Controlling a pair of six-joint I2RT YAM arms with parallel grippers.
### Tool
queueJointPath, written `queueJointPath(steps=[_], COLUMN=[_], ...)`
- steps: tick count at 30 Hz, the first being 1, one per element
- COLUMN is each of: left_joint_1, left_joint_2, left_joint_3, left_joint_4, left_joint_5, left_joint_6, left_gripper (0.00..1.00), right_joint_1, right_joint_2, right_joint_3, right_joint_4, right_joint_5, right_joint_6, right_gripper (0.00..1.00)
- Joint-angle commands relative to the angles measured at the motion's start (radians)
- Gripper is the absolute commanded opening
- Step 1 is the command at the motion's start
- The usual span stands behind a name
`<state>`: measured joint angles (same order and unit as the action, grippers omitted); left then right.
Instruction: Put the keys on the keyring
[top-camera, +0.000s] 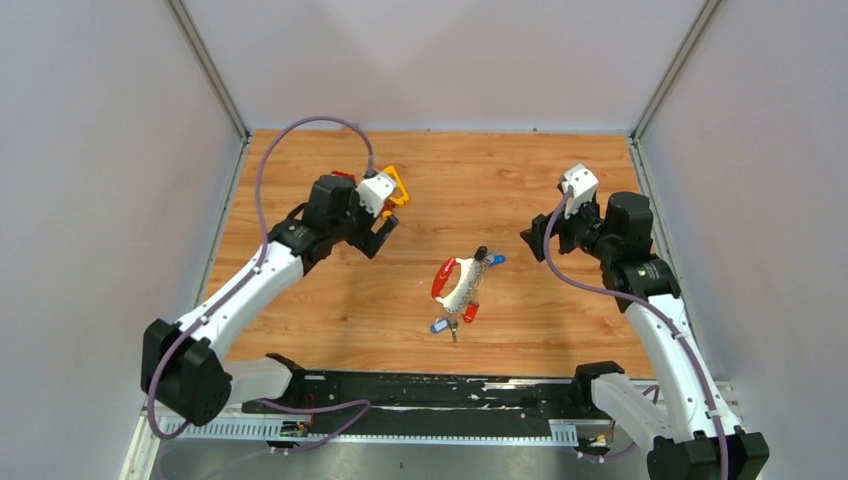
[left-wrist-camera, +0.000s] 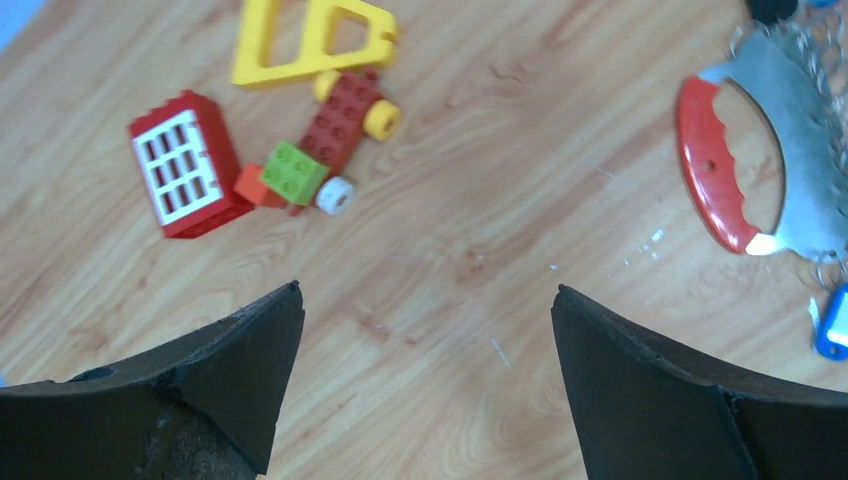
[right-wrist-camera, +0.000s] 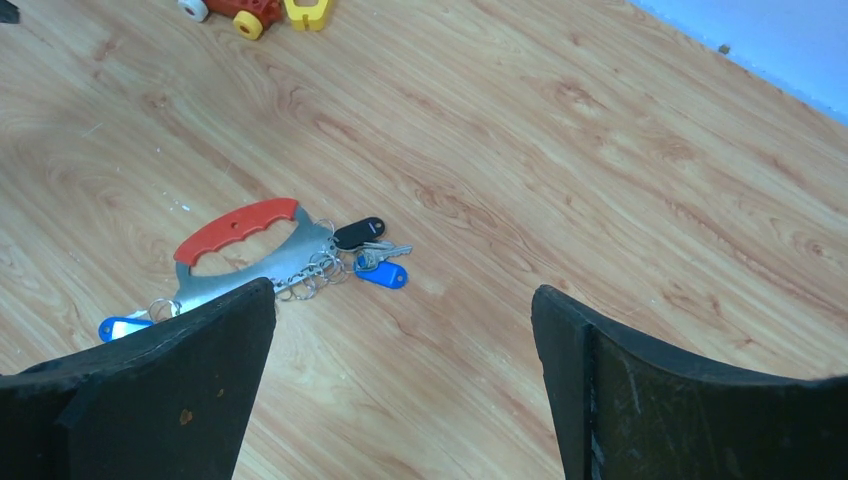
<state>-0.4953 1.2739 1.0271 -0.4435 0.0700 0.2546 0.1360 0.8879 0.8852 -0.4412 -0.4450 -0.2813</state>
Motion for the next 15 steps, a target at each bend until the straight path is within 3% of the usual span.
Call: queueJointPath(steps=[1,8,15], left_joint_1=[0.026,0.079,0.121], left_joint_2=[-0.146,-0.318,-0.432], left_joint_3=[-0.082,-0.181,-0.257], left_joint_4=[0.215,0.353,0.394], left_joint_5=[-0.067,-0.158,-0.121], left_joint_6=[-0.076,-0.116,-0.135], left_gripper=[1.0,1.0,1.0], right_joint_1=[-0.004,-0.004,-0.004], right_joint_2=[-0.017,-0.033,-0.078], right_joint_3=[0.017,-0.004,-0.043], right_joint_4=[0.085,0.129,0.144], right_joint_5=[0.037,0.092,0.124], right_joint_6=[0.068,0.14,0.128], right_gripper=[1.0,1.0,1.0])
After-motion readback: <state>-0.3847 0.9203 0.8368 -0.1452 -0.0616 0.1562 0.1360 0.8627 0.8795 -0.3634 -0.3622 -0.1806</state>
